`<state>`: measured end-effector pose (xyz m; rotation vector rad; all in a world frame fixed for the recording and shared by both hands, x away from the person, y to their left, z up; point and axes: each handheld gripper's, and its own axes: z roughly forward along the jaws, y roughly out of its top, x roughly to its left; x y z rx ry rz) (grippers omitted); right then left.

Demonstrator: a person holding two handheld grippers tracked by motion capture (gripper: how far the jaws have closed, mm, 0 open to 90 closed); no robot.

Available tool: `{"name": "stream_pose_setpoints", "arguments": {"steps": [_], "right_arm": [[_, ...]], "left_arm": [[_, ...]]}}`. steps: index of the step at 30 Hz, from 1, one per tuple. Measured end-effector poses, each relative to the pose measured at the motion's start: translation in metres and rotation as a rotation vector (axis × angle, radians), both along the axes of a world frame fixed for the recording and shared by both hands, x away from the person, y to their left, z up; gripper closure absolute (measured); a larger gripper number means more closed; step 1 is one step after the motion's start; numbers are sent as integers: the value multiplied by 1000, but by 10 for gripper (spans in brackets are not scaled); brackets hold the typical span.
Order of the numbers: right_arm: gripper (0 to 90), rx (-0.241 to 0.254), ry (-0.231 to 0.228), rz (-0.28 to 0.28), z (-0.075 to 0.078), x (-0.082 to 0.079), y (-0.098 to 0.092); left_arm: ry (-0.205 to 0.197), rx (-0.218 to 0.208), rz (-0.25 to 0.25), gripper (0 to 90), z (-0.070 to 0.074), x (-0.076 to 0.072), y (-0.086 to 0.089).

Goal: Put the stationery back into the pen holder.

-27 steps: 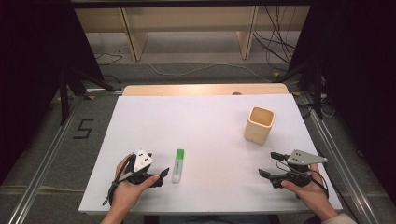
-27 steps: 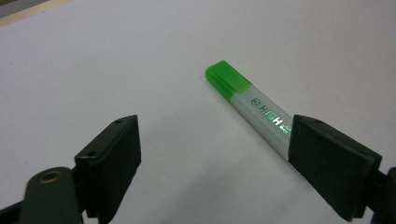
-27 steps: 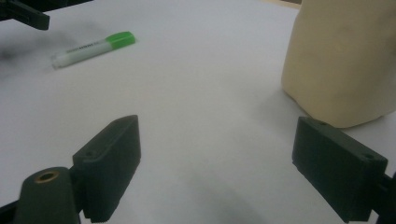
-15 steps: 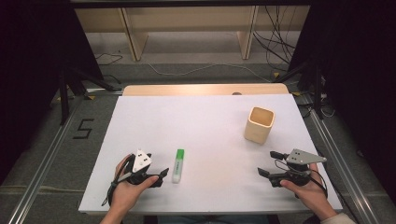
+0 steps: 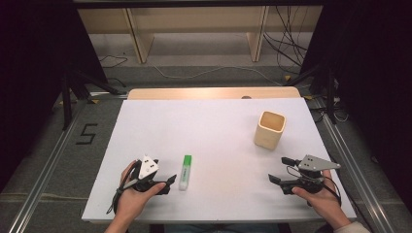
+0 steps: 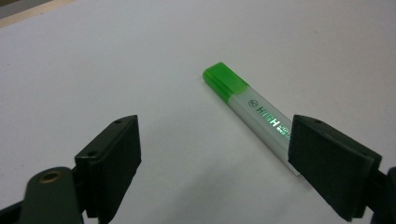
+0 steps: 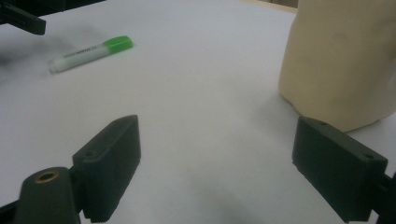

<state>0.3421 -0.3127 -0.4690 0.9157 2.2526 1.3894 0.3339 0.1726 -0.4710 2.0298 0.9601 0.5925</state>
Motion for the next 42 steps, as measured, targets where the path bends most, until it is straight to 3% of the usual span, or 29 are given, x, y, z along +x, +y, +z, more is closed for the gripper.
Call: {"name": "stream_pose_setpoints", "arguments": {"steps": [10,20,35,42], "right_arm": [[160,-5,-2,10,-1,1,0],[160,-9,0,24,0,-1,2],[160,-9,-1,23,-1,-1,4],[161,-12,2,22,-1,-1,4]], "left_arm": [[-2,-1,-2,180,0,0,-3],[-15,-26,46,310,2,-1,-7],[57,-27,66,228,13,4,-28],[139,-6,90,237,13,10,-37]]}}
